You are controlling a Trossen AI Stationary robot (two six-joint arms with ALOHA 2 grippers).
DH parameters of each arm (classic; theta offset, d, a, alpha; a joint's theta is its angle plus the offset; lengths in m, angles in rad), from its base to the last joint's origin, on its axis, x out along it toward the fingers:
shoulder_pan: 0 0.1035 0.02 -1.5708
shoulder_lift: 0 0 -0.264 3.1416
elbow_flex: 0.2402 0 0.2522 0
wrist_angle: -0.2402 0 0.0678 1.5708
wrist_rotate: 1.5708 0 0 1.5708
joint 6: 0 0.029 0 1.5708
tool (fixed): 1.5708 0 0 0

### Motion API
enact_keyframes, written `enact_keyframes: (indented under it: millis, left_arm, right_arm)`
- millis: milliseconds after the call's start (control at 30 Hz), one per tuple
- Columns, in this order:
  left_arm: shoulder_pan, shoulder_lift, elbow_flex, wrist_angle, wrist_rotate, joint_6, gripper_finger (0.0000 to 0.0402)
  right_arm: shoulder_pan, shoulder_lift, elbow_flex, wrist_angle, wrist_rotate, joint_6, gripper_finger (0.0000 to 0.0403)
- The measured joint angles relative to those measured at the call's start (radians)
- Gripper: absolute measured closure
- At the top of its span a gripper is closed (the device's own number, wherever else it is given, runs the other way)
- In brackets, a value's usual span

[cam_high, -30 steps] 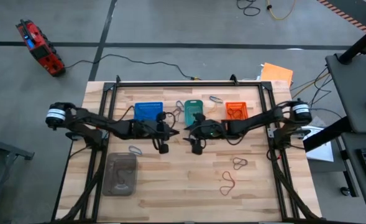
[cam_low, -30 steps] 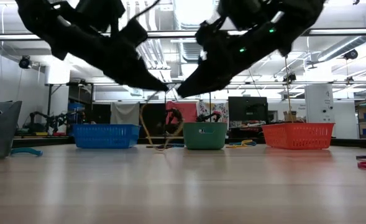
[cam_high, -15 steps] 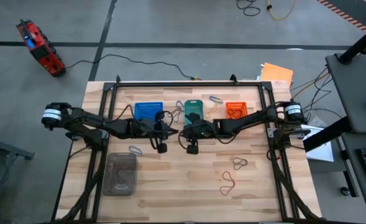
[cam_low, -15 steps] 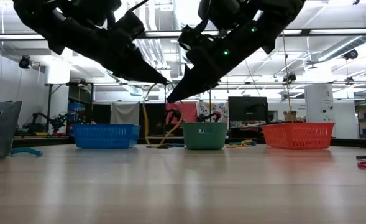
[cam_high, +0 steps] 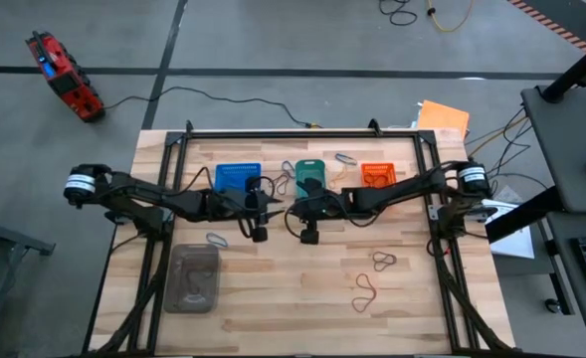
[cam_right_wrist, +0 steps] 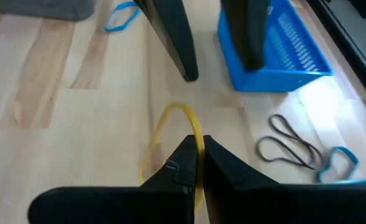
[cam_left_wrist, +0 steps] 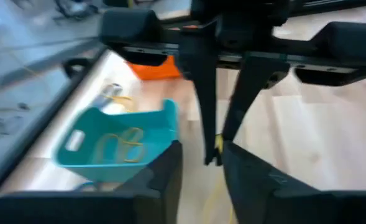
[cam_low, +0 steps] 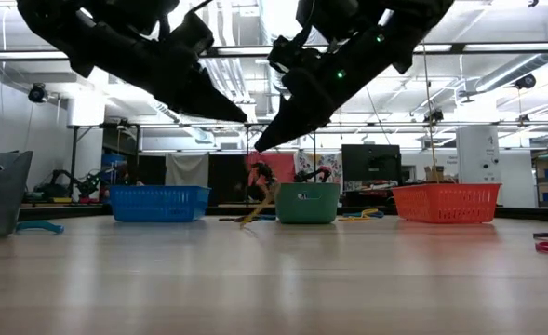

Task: Sort rubber bands into baskets
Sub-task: Put the left yellow rubber band into the green bin

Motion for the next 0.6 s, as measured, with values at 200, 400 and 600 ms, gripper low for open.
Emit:
enact_keyframes:
  millis: [200,400,600]
  left_arm:
    - [0.001,-0.069,0.000,-0.039,-0.073,0.033,0.0244]
    - [0.000,-0.169,0.000,-0.129,-0.073,0.005,0.0233]
    - [0.000,-0.217,0.000,-0.196,-0.072,-0.059,0.0237]
  right_arm:
    - [-0.012,-0.040,0.091,-0.172,0.109,-0.045,0.0394]
    - [-0.053,-0.071,0.206,-0.369,0.225,-0.129,0.0394]
    - [-0.141,-0.074,0.265,-0.498,0.261,-0.169,0.0394]
